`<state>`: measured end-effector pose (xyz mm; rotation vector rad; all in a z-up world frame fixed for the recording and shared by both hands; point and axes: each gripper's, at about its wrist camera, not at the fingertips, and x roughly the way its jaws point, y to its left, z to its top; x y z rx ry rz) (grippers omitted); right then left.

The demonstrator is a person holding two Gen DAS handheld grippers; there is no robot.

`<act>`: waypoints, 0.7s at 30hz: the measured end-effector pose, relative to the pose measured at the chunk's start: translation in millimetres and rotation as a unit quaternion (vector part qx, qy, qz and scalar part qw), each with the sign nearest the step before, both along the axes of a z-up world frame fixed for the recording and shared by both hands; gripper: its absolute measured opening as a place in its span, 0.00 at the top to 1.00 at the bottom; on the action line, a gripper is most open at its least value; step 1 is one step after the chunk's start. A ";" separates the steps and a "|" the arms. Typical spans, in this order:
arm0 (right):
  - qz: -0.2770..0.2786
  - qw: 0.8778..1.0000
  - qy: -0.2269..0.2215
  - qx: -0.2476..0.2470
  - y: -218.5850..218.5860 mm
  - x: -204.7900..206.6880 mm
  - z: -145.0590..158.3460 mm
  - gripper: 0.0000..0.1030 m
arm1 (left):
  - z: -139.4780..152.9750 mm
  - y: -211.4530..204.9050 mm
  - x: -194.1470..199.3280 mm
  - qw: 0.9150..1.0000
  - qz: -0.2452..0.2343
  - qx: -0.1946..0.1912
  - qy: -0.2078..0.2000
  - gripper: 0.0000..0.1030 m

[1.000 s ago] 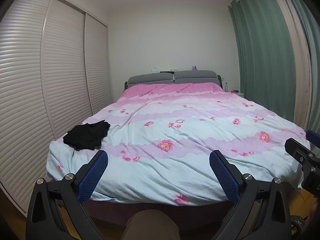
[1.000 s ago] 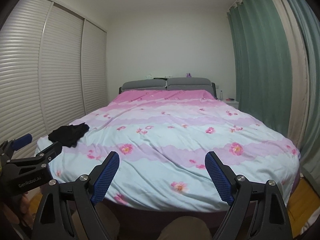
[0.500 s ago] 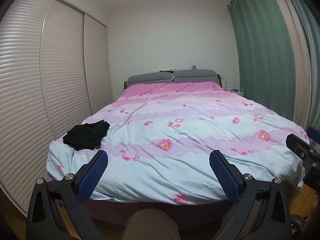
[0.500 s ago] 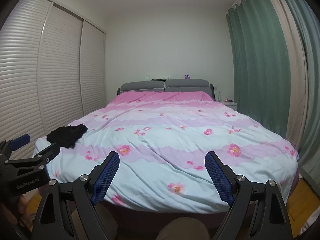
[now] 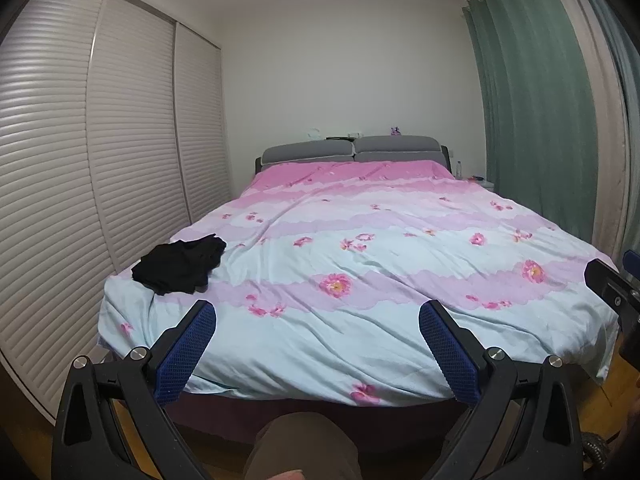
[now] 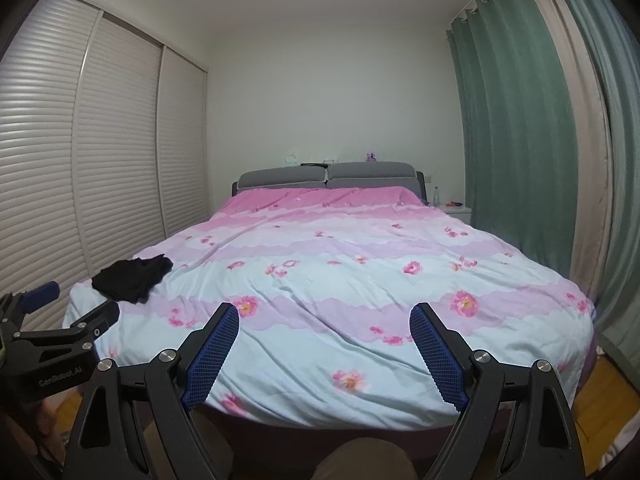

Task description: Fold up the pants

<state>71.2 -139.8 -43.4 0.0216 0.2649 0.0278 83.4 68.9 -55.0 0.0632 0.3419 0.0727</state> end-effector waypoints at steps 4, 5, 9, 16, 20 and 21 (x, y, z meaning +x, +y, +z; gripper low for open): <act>0.001 1.000 0.000 0.000 1.1 -0.5 0.3 0.14 | 2.1 -1.0 -3.2 1.000 0.002 0.002 -0.005 0.00; 0.002 1.000 -0.001 -0.001 2.0 -1.0 0.8 0.14 | 2.8 -1.3 -3.5 1.000 0.000 0.002 -0.005 0.00; 0.001 1.000 -0.003 -0.002 4.5 -2.2 1.9 0.14 | 4.0 -3.4 -5.1 1.000 -0.003 0.007 -0.004 0.00; 0.001 1.000 -0.003 -0.002 5.8 -2.4 2.4 0.14 | 6.7 -5.0 -6.3 1.000 -0.007 0.009 -0.006 0.00; 0.001 1.000 -0.003 -0.003 6.0 -2.4 2.3 0.14 | 7.3 -7.0 -6.7 1.000 -0.006 0.015 -0.007 0.00; 0.001 1.000 -0.002 -0.003 6.2 -2.2 2.3 0.14 | 7.4 -6.9 -6.7 1.000 -0.006 0.014 -0.007 0.00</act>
